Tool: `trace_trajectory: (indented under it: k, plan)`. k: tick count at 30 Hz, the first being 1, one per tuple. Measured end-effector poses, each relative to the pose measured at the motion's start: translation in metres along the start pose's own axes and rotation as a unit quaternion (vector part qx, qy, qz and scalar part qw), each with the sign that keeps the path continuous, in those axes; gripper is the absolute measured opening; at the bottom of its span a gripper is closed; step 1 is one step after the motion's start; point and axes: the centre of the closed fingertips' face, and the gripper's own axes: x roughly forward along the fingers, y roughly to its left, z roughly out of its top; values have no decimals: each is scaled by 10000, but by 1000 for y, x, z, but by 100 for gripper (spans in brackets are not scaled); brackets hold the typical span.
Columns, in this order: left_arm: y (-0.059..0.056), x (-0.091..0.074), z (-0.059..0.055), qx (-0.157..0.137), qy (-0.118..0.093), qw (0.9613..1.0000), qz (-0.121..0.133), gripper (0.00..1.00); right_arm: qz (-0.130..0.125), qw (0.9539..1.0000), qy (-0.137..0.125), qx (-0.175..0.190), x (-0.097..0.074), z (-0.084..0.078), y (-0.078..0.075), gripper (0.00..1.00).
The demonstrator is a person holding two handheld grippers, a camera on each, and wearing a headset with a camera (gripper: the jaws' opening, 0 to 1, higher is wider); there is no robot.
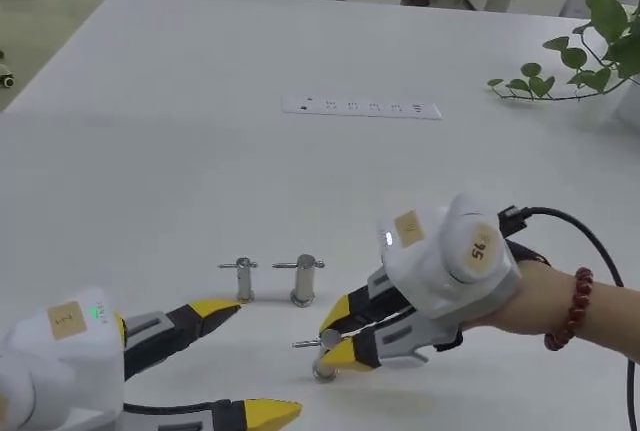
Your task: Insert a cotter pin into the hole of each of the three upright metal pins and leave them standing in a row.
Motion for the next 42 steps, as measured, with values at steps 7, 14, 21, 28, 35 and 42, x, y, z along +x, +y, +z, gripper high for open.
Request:
trace_trajectory:
  k: [7,14,21,28,35,42]
  plan:
    - [6,-3,0,-15,-12,9999,111,68,-98,9999,-18,74,-7,-2,-9,12]
    - [9,-5,-2,-39,-8,9998,188,70,-186,9997,19,125,-13,-6,-21,12]
    - [12,-6,0,-61,-42,9996,258,71,-318,9993,85,163,-20,-12,-37,12]
    - [13,-6,0,-85,-34,9995,294,71,-420,9988,124,197,-27,-19,-52,12]
    - [13,-7,-1,-115,-38,9994,322,71,-537,9981,155,272,-33,-26,-67,12]
    - [14,-8,-1,-126,-28,9993,352,71,-573,9977,150,328,-33,-30,-75,12]
